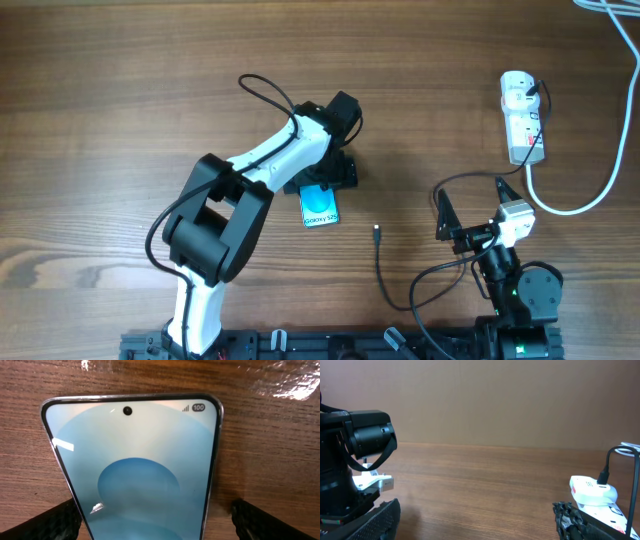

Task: Plug charger to phone and switch on socket
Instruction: 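Lower the left gripper and grasp the phone's bottom edge, then lift the phone with the left gripper and tilt it upright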

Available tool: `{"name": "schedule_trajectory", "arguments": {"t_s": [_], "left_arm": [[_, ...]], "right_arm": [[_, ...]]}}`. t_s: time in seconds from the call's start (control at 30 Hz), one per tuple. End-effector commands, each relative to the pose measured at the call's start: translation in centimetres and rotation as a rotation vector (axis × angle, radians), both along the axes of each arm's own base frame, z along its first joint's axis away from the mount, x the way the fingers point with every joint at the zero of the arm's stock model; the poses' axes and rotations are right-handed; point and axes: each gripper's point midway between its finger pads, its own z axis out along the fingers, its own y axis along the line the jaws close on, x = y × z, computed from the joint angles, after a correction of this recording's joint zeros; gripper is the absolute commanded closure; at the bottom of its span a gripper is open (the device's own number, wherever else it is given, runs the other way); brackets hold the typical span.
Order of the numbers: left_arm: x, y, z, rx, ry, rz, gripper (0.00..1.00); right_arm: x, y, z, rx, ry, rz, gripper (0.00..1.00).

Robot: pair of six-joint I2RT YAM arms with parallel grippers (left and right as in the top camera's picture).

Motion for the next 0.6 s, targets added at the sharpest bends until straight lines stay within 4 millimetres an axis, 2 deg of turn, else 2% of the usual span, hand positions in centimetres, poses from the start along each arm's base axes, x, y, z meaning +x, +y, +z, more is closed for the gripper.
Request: {"name": "schedule_trajectory", "arguments": {"t_s": [0.0, 0.2, 0.3, 0.37, 0.47, 0.57], "left_arm": [[-2.2, 3.4, -4.1, 0.108, 0.127, 0.016, 0.0], [-1.9, 4.6, -4.0, 0.115, 0.143, 0.051, 0.0], [-1.8, 4.4, -4.0, 0.111, 0.136, 0.047, 0.11], [-1.8, 4.4, -4.0, 0.111, 0.136, 0.046, 0.12], [-1.8, 4.4, -4.0, 0.112, 0.136, 0.046, 0.23], [-1.8, 4.4, -4.0, 0.111, 0.137, 0.046, 0.25]], "right_arm": [[-0.1, 0.1, 0.2, 0.011, -0.006, 0.009, 0.0], [-0.1, 0.1, 0.2, 0.011, -0.005, 0.009, 0.0], [-0.1, 0.1, 0.2, 0.011, -0.005, 0.01, 0.0], [-0.1, 0.1, 0.2, 0.011, -0.005, 0.009, 0.0], [-0.1, 0.1, 0.2, 0.011, -0.006, 0.009, 0.0], [-0.1, 0.1, 0.2, 0.011, -0.006, 0.009, 0.0]]}}
